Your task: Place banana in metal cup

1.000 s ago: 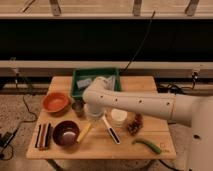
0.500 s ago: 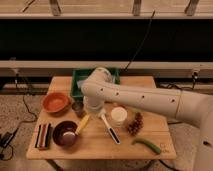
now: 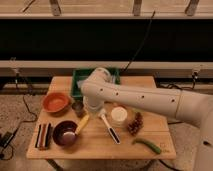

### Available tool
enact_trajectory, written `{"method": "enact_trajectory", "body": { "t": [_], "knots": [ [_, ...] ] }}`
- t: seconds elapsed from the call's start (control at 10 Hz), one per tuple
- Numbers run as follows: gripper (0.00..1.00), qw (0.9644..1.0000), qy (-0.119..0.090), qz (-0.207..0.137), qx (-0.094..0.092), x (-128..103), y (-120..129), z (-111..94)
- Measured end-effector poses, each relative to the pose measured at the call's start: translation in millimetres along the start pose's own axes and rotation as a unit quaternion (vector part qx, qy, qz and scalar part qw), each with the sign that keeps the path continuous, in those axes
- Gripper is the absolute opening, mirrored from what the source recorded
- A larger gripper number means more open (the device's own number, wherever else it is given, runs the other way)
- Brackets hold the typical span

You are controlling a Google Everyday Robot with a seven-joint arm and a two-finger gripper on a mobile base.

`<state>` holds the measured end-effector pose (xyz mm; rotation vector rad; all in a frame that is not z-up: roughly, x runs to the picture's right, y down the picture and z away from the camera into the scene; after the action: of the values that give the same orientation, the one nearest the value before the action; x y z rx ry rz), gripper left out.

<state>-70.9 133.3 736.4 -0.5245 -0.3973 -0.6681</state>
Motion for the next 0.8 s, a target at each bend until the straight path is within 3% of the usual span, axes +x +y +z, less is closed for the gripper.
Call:
{"method": "enact_trajectory", "body": {
  "t": [0.3,0.6,0.8],
  "knots": [
    [0.00,0.9994,0.031,0.007,0.017,34,-12,-13],
    [0.00,0.9978,0.058,0.000,0.033,76,-58,-15],
    [0.00,0.9963,0.075,-0.010,0.042,91,-83,-14]
  ]
}}
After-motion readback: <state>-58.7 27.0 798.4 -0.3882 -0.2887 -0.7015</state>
